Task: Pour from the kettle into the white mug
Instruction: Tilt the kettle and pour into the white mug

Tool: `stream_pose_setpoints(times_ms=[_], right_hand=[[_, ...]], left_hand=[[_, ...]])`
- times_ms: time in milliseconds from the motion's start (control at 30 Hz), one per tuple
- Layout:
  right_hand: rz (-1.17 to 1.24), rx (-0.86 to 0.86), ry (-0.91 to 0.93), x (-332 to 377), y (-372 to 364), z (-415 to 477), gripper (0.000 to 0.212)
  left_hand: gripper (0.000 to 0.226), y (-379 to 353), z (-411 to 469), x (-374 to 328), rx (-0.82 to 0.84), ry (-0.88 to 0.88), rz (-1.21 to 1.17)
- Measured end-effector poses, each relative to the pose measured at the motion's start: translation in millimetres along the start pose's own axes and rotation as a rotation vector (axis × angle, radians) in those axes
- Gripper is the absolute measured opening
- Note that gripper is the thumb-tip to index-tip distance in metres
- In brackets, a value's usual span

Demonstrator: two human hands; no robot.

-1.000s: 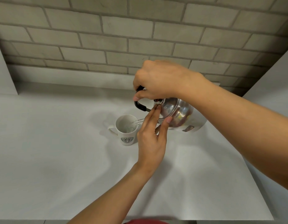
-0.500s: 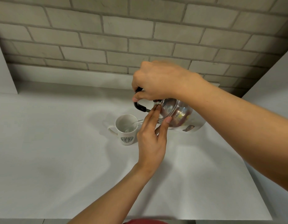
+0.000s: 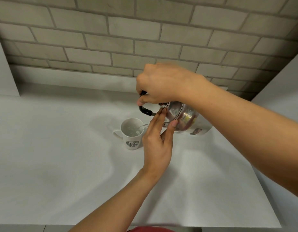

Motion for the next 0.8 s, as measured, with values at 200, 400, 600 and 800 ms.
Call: stream_pose_setpoints(times_ms=[200,400,600,800], right_hand=[[0.004,0.01,-0.005,3,0,-1,0.033],[0.02,-0.022,-0.017,0,-6,-7,0.036],[0.091,-0.111,-0.042,-15,-19,-26,0.04],[0.2,-0.332,-0.07,-27,-41,-52,0.043]], left_hand=[[0.04,1,-2,3,0.016,0.021,-0.006],[0.043,5,-3,9,0.054,0.036,0.065],[0.046,13,1,13,0.197,0.078,0.117],[0.046,22,7,9,0.286,0.009,0.313]])
Point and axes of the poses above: each hand's wrist, its own z-axis towards the middle knuckle, its own y-axis out of the back of the hand, x = y × z, the point moved 2 cm from there along z, towards the middle knuckle, and after that the axes turned 6 degrees about y, right-handed, at the moved point
